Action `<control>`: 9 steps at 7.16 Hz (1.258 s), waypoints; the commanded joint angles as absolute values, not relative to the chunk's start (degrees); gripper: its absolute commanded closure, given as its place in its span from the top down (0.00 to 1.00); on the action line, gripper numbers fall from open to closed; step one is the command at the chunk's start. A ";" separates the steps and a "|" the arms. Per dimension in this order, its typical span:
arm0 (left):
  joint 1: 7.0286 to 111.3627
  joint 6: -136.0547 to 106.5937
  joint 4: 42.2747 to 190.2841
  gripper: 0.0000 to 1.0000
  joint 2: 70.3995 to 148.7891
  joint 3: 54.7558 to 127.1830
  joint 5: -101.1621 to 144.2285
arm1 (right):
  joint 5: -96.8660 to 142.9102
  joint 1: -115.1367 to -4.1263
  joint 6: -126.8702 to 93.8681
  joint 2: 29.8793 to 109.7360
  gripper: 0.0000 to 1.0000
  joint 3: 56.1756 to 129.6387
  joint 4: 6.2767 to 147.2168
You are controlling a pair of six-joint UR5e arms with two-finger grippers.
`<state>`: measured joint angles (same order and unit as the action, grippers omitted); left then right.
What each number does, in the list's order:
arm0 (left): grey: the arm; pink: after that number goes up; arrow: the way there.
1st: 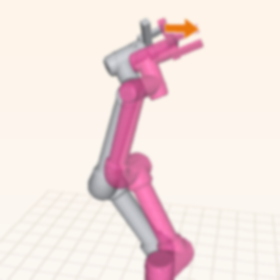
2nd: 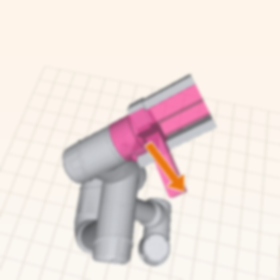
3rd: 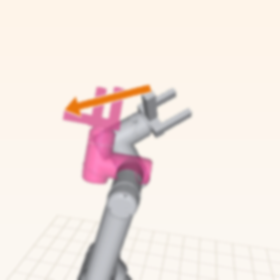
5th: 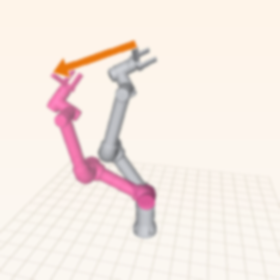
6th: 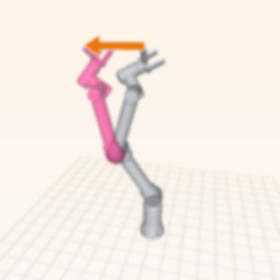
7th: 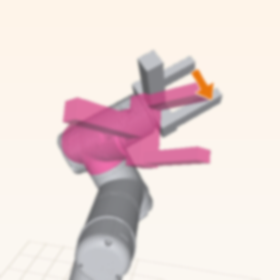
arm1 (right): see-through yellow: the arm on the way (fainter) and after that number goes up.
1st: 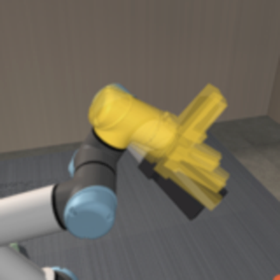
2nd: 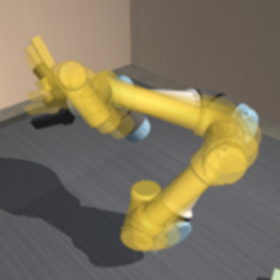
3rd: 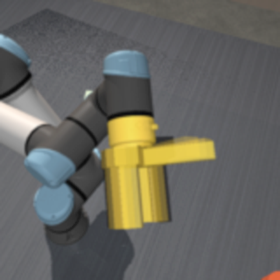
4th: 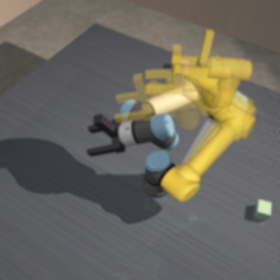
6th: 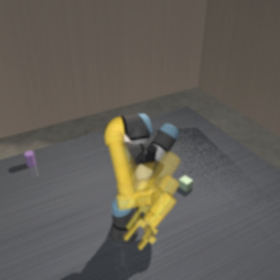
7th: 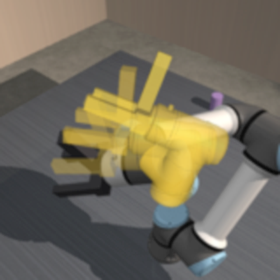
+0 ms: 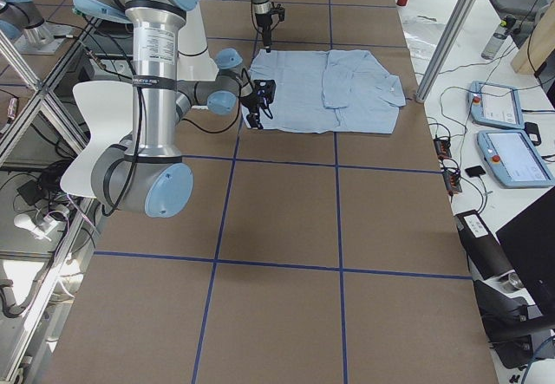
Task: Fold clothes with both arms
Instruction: 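Release the sleeve with the left gripper while the right gripper moves toward the hem, then lower both grippers to the hem corners nearest the robot and grasp them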
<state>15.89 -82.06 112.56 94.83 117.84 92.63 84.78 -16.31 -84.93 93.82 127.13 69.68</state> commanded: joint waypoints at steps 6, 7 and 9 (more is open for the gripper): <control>14.07 -83.06 110.48 0.66 92.29 116.10 91.58 | 82.62 -14.41 -85.08 93.78 1.00 127.09 69.79; 13.71 -83.06 110.48 0.64 92.20 116.10 91.58 | 82.62 -14.41 -85.17 93.78 1.00 127.09 69.79; 12.93 -83.06 110.39 0.54 92.20 116.10 91.58 | 82.70 -14.41 -85.17 93.78 1.00 127.09 69.70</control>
<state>13.51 -83.06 110.46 92.23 116.11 91.58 82.64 -14.43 -85.16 93.78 127.05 69.77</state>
